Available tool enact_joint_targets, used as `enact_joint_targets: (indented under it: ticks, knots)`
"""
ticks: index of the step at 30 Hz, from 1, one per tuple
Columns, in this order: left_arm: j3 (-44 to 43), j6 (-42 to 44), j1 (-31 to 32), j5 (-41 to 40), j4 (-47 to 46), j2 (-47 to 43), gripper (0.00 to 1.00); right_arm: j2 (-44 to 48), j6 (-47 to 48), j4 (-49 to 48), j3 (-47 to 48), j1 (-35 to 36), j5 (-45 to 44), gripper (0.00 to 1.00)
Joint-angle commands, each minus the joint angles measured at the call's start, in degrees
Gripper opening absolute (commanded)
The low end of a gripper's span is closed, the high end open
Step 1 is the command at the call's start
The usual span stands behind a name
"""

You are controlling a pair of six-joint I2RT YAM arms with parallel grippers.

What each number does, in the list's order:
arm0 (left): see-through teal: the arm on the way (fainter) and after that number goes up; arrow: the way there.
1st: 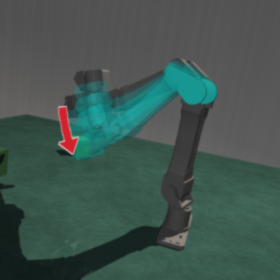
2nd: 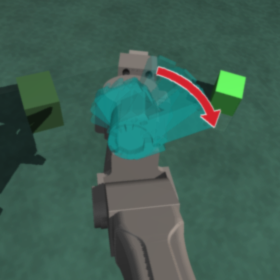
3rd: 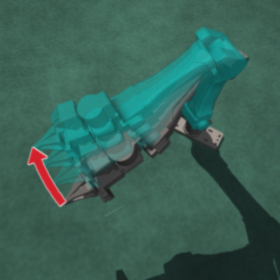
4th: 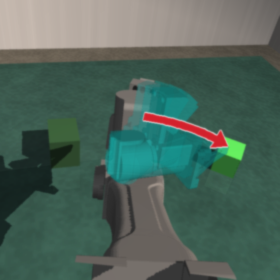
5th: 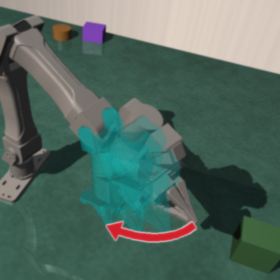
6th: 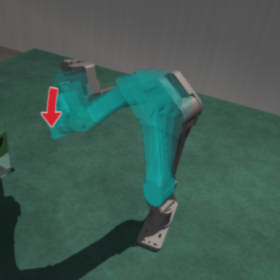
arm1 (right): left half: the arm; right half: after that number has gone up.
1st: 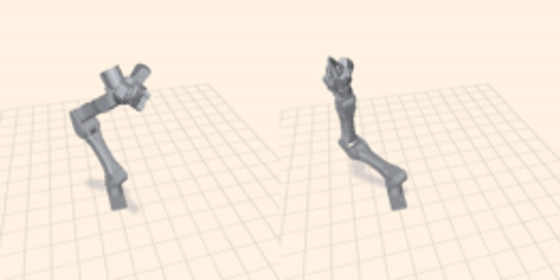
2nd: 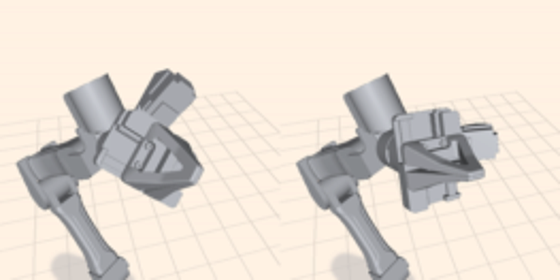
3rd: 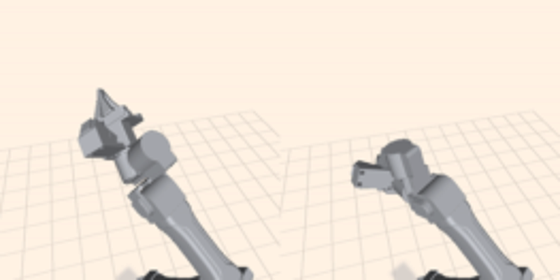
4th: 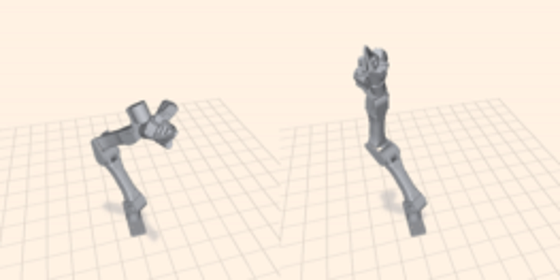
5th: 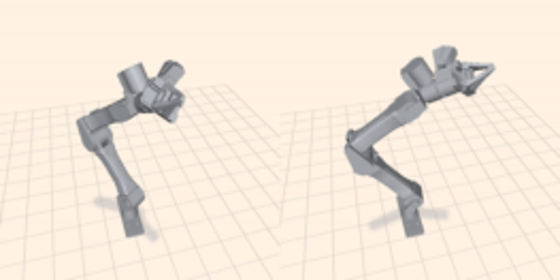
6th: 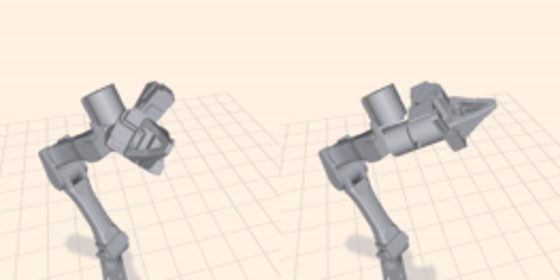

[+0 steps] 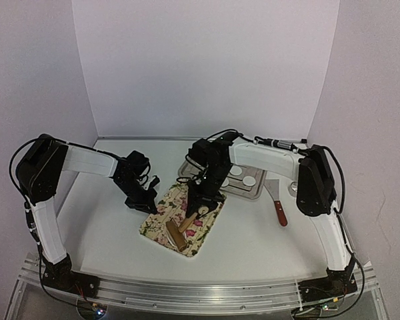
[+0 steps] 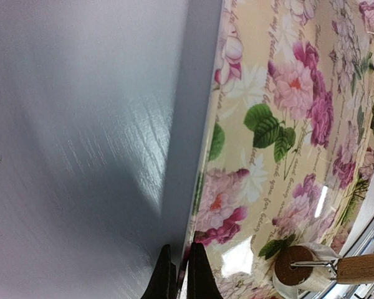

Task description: Roll out the dumpling wrappers from the dough

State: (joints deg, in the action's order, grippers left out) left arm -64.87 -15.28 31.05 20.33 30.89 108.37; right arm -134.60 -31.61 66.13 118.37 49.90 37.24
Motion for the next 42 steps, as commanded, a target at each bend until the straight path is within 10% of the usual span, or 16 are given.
enact_joint_targets:
  ticks: [1, 42]
  knots:
    - [2.5, -2.66, -1.43, -7.74, 1.46, 0.65, 0.0, -6.81, -4.56, 11.24, -14.79, -3.01, -32.46, 0.0]
    - [5.34, -1.1, -3.63, -9.43, 0.84, -2.77, 0.0, 0.72, -5.6, 11.64, -21.67, -13.96, -39.19, 0.0]
